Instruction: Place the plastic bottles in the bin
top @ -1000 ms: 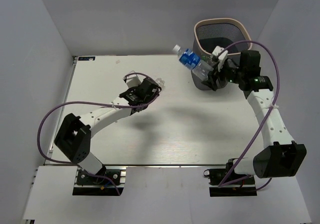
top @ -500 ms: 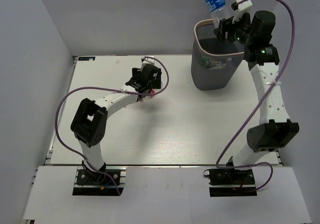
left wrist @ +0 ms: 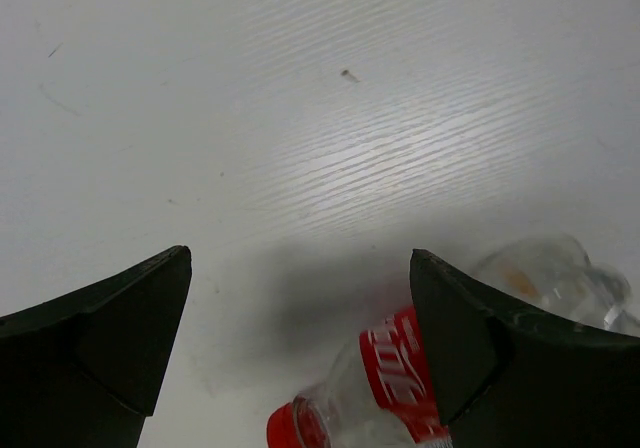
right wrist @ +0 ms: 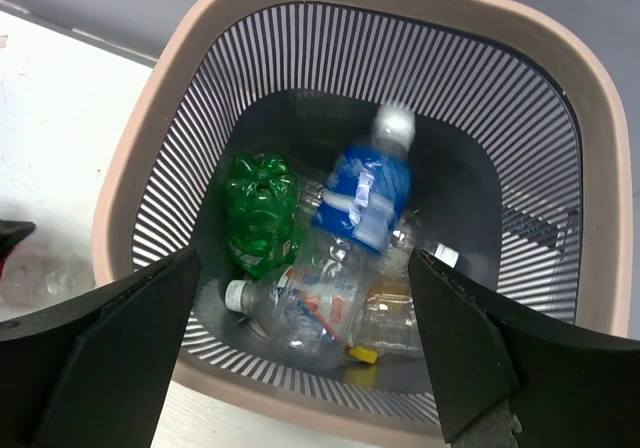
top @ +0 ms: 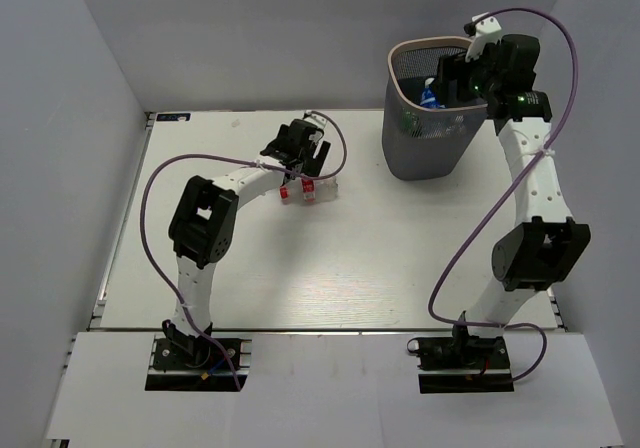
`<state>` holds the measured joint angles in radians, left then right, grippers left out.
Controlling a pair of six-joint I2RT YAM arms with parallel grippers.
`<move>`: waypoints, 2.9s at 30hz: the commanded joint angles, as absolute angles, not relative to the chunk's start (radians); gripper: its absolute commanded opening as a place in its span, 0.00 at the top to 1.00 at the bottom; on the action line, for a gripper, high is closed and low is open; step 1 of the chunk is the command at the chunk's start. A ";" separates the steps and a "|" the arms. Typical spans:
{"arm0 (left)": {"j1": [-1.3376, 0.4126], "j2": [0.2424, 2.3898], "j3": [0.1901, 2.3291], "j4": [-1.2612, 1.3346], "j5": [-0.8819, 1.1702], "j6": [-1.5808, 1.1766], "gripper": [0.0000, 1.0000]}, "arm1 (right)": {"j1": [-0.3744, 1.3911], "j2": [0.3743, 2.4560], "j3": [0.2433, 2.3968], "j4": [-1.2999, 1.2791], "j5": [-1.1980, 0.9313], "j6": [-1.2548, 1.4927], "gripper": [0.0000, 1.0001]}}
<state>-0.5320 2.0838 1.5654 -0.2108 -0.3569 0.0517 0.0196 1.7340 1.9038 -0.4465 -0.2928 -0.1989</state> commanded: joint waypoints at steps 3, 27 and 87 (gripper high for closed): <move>-0.531 2.065 1.609 -0.239 -0.177 0.118 0.00 | -0.018 1.631 1.856 -0.402 -0.330 -0.163 0.10; -0.592 1.551 1.464 -0.965 -0.131 -1.347 0.00 | -0.035 1.439 1.464 -0.353 -0.489 -0.279 0.10; -0.692 1.873 1.916 0.068 0.073 -0.683 1.00 | -0.012 1.095 0.742 -0.649 -0.779 -0.792 0.95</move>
<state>-0.6891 1.8420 1.8568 -0.2253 -0.0528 -0.7834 -0.0216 1.0737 0.7460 -0.7033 -0.8463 -0.7715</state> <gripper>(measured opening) 0.665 0.049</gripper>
